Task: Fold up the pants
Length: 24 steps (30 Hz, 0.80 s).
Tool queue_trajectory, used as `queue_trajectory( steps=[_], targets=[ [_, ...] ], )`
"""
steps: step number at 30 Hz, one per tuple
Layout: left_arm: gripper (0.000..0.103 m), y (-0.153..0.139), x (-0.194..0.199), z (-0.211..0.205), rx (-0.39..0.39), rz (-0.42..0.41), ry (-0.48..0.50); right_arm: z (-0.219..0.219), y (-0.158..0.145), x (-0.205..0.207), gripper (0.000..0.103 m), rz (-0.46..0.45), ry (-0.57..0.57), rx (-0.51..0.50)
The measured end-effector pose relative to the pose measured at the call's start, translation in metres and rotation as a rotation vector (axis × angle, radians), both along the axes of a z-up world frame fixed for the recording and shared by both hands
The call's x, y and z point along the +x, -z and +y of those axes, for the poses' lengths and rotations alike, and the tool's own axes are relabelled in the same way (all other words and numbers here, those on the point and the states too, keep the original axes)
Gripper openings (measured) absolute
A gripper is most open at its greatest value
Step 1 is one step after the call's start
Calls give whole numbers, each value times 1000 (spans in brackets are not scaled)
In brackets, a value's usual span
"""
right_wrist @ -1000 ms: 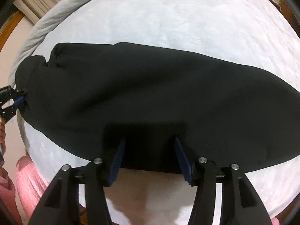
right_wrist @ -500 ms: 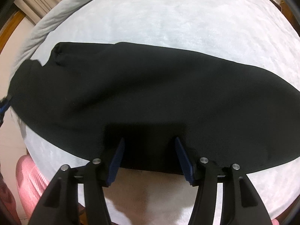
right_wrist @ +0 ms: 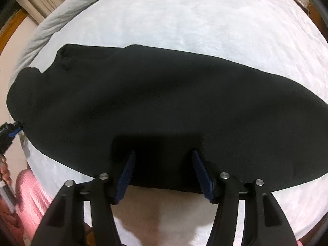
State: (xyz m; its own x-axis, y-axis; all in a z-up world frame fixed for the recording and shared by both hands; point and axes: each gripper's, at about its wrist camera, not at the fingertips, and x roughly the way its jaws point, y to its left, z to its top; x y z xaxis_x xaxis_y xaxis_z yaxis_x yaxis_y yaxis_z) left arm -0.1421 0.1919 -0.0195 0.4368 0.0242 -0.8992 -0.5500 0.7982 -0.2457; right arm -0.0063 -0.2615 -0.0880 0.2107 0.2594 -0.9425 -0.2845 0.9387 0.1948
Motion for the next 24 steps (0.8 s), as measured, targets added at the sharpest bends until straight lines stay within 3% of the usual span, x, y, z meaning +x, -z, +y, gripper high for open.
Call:
queue_trajectory(
  steps=[2, 5, 7, 9, 15, 22, 24],
  targets=[
    [23, -10, -1, 0, -5, 10, 13, 2, -1, -1, 60, -3, -5, -4],
    [27, -34, -2, -14, 77, -7, 65, 3, -3, 0, 60, -2, 2, 0],
    [35, -50, 4, -28, 140, -39, 118, 5, -9, 0, 60, -23, 5, -12],
    [37, -53, 11, -33, 135, -59, 135, 7, -16, -2, 60, -43, 7, -30],
    [39, -23, 39, -39, 64, 4, 170, 23, -38, -3, 60, -68, -11, -31],
    [40, 9, 43, -36, 63, 48, 175, 35, -3, 7, 61, 16, 22, -51],
    [46, 10, 45, -39, 79, 43, 196, 37, -2, 7, 61, 9, 16, -64]
  ],
)
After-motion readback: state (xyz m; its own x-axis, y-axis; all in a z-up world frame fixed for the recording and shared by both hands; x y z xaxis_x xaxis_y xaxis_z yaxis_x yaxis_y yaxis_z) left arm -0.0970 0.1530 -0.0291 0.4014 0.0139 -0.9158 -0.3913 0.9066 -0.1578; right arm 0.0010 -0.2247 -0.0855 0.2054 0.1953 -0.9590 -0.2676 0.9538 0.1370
